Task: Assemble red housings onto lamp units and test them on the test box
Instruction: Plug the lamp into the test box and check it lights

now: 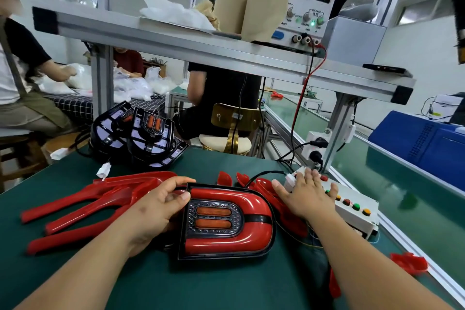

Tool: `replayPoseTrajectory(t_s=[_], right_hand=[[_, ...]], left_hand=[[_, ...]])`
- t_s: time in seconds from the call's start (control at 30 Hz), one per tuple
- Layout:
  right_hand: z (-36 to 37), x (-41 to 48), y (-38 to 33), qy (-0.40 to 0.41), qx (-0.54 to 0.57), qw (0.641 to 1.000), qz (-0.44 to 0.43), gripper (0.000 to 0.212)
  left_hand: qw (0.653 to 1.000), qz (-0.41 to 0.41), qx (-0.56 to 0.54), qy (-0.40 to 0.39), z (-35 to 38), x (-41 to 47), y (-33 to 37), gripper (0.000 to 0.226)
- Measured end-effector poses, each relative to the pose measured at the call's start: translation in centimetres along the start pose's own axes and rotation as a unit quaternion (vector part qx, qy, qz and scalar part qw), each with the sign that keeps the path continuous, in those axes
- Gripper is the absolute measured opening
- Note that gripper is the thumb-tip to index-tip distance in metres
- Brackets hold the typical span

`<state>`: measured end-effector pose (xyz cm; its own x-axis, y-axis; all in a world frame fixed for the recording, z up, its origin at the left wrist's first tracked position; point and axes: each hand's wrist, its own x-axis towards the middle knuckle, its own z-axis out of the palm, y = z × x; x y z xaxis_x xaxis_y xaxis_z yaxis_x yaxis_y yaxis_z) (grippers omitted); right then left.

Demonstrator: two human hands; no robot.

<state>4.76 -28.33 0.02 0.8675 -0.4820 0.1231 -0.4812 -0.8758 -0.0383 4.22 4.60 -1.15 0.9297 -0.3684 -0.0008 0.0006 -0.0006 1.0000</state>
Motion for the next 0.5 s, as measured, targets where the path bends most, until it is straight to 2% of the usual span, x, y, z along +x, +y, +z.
replayPoseTrajectory(t_s=[0.3,0.5], right_hand=[[-0.76,0.56,0.23,0.034,-0.075,0.995,-0.046,0.117],[-0.84,0.42,0.03,0.035,-0.085,0.995,-0.047,0.111]], left_hand=[[1.000,-0.009,0.021,0.009,-0.14,0.20,-0.13,0.031],[1.000,-0.013,0.017,0.005,-0.17,0.37,-0.24,0.030]])
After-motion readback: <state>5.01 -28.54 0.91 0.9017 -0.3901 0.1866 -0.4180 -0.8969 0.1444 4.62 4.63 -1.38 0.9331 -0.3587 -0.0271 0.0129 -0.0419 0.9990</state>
